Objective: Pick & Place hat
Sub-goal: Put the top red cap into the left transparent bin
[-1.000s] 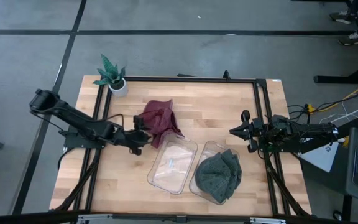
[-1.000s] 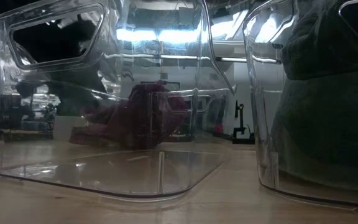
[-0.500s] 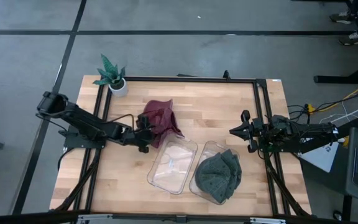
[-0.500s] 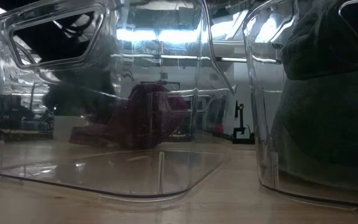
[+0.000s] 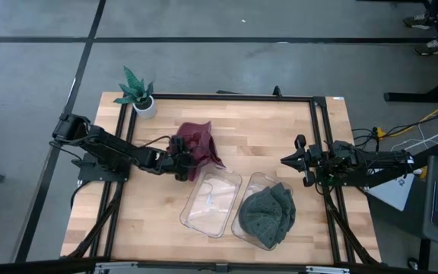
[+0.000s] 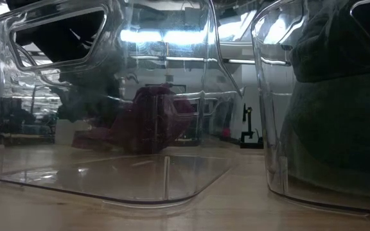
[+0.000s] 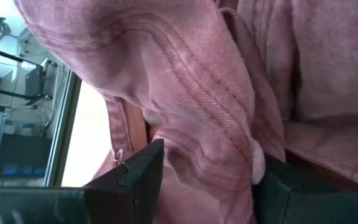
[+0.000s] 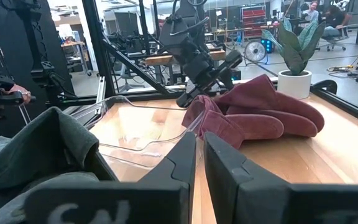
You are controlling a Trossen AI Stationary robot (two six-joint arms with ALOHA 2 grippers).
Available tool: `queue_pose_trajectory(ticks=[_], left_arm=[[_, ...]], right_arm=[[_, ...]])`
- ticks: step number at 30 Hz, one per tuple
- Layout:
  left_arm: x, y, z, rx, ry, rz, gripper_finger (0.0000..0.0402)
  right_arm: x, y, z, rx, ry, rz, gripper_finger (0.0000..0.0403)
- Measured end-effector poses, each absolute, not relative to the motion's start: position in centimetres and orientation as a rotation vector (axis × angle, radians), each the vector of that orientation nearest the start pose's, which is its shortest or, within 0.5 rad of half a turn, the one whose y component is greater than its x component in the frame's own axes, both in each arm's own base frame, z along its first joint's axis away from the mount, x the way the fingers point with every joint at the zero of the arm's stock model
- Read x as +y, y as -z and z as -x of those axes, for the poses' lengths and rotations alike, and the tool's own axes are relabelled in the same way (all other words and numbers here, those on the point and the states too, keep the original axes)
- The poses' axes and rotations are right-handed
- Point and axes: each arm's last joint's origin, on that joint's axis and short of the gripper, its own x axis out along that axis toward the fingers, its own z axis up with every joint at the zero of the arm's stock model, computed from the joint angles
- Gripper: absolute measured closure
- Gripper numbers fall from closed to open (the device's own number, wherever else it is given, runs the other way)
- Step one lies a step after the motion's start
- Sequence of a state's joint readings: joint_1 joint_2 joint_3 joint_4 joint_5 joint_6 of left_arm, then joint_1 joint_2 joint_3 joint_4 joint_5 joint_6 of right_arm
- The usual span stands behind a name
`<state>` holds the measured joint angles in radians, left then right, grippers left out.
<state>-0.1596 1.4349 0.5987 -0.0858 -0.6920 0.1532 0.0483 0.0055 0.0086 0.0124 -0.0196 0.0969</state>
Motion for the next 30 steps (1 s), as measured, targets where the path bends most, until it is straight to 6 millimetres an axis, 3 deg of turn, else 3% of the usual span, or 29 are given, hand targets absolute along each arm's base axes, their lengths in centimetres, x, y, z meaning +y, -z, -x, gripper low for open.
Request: queue_pose_trajectory(ticks=[5,16,30], left_arm=[[-2.1,-15.2,-24.7,0.890,-0.428,-0.525,0.0251],[-2.7,-15.1,-24.5,0.898,-0.375,-0.515,0.0389],[-2.4,-17.6,-22.4,0.876,-0.319,-0.158,0.0389]], right_arm=[[0.5,-16.7,-9.7,-0.012,-0.069,-0.097,0.0369],[0.5,-16.7,-9.7,-0.012,-0.069,-0.097,0.0369],[0.5,-16.7,-9.7,-0.013,-0.069,-0.097,0.0369]])
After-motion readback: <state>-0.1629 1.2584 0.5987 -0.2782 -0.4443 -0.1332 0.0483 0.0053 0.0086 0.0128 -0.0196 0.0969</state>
